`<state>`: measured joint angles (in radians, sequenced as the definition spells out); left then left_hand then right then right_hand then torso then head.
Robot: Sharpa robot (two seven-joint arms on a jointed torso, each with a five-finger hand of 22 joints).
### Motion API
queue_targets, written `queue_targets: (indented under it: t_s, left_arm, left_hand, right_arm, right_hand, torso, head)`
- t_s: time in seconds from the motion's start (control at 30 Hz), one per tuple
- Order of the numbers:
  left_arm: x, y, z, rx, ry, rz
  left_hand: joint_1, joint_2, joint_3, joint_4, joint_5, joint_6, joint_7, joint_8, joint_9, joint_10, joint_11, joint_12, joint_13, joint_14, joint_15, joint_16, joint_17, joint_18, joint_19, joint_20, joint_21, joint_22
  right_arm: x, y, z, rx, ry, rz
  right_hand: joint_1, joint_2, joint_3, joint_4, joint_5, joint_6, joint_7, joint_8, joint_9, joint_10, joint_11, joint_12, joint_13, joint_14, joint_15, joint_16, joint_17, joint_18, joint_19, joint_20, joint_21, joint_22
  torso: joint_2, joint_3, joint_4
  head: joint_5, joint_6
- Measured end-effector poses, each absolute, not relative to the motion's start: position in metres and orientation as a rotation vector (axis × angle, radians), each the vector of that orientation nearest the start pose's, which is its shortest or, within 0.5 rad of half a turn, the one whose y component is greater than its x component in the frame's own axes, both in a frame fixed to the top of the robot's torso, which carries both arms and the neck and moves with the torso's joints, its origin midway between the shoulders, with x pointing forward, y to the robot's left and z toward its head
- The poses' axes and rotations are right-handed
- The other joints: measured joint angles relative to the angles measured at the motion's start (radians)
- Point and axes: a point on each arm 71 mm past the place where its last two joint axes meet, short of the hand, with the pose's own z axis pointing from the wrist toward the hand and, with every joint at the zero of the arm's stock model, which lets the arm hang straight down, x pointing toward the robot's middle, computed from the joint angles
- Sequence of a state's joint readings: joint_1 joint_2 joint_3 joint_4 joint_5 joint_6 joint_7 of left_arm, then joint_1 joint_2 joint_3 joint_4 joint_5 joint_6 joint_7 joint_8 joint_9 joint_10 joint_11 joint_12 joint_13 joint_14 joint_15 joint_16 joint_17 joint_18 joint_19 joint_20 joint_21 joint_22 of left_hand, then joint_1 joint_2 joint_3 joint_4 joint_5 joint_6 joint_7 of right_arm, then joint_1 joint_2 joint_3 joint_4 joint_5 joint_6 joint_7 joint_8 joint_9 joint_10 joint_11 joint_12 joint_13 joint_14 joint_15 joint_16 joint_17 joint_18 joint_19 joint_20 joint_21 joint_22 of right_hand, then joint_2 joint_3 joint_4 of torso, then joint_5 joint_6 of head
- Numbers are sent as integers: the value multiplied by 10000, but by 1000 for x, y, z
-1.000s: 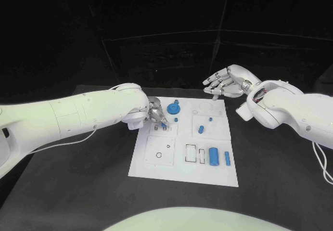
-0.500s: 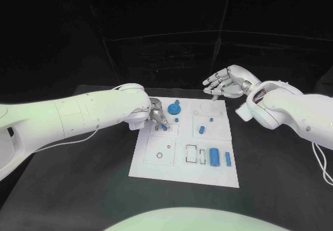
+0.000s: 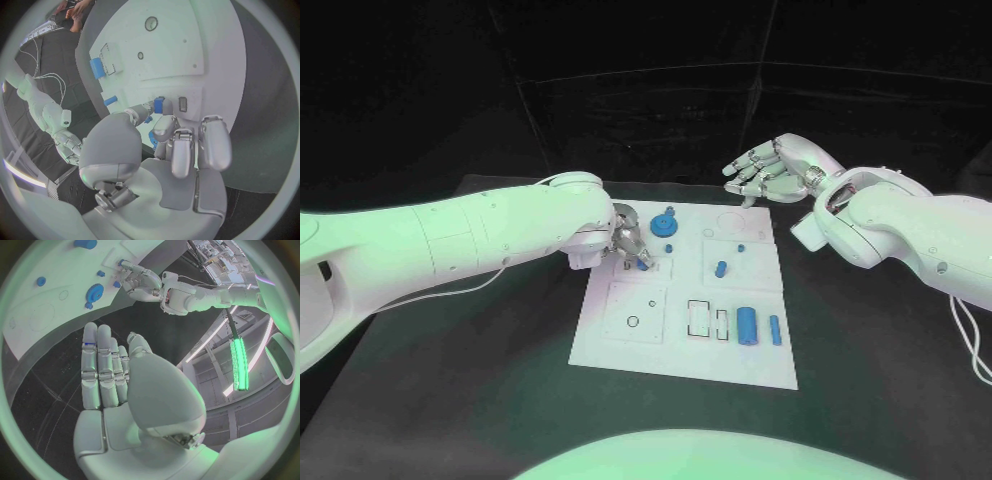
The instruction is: Assemble the parts on the task board
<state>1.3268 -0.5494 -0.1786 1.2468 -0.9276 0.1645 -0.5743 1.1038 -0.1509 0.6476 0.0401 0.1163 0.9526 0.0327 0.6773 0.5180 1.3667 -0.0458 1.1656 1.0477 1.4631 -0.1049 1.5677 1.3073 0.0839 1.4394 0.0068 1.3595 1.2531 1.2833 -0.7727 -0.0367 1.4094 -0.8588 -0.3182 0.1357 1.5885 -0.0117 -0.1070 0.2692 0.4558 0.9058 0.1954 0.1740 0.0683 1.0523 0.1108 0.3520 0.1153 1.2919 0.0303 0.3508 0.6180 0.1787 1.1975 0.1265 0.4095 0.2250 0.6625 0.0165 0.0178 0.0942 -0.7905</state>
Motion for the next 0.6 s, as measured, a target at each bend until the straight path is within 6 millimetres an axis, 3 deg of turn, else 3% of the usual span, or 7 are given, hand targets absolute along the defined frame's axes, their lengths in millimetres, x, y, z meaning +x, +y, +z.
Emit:
queue_targets:
  t_s: [0.6]
  left_arm:
    - [529,149,-227,-1780,24302,-3085]
  left_hand:
    - [-24,28,0,0,-4,-5,-47,85,41,-16,17,0,24,0,1,0,0,1,-1,1,0,23]
  right_arm:
    - [520,-194,-144,2715,15987,10696]
  right_hand:
    - [25,-25,113,-1,0,0,0,0,0,0,0,0,-48,0,0,-47,8,0,36,-36,0,-8]
  torso:
    - [4,5,-12]
  head:
    - [-22,-58]
